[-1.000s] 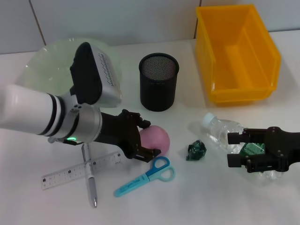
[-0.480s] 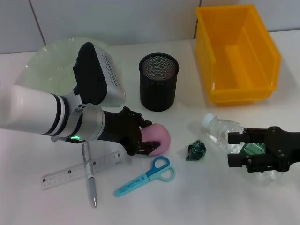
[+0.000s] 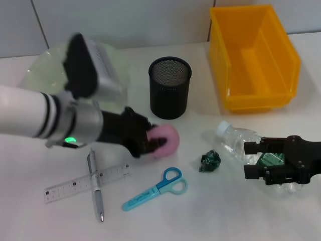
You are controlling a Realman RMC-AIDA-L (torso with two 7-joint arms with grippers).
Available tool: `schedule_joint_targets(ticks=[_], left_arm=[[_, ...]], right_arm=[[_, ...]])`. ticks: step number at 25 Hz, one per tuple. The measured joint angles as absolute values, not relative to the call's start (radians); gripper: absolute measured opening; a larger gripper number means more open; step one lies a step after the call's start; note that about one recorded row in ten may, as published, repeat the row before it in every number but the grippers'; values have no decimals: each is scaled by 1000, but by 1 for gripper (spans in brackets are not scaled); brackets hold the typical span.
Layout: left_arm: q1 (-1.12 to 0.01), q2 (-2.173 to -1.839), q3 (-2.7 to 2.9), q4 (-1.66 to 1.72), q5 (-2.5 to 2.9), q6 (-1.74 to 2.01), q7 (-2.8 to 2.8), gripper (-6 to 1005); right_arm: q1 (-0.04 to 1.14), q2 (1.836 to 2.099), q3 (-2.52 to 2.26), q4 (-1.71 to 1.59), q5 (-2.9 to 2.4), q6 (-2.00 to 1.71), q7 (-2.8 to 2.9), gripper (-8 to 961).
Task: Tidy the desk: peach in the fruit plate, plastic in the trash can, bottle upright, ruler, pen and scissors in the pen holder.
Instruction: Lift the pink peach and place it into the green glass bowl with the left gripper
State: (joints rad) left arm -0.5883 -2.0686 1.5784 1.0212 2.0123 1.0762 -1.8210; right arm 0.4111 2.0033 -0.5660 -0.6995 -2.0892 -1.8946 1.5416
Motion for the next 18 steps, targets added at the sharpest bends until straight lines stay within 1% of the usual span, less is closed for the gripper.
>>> schedule_joint_targets(ticks=[5, 11, 14, 18], left_arm=[[-542, -2065, 1396, 1146, 2020, 1203, -1833, 309], [-490, -2060, 1238, 1267, 2031, 1221, -1829, 284], [-481, -2061, 1165, 1298, 2086, 1184, -1823, 260], [-489, -2064, 1156, 1252, 2197, 1061, -1831, 231]], right_arm=[[411, 2003, -566, -699, -2089, -1894, 1542, 815], [405, 2004, -566, -699, -2086, -1894, 1543, 815], [402, 2007, -566, -699, -2085, -1898, 1544, 815], [400, 2008, -564, -699, -2083, -1909, 1545, 816]])
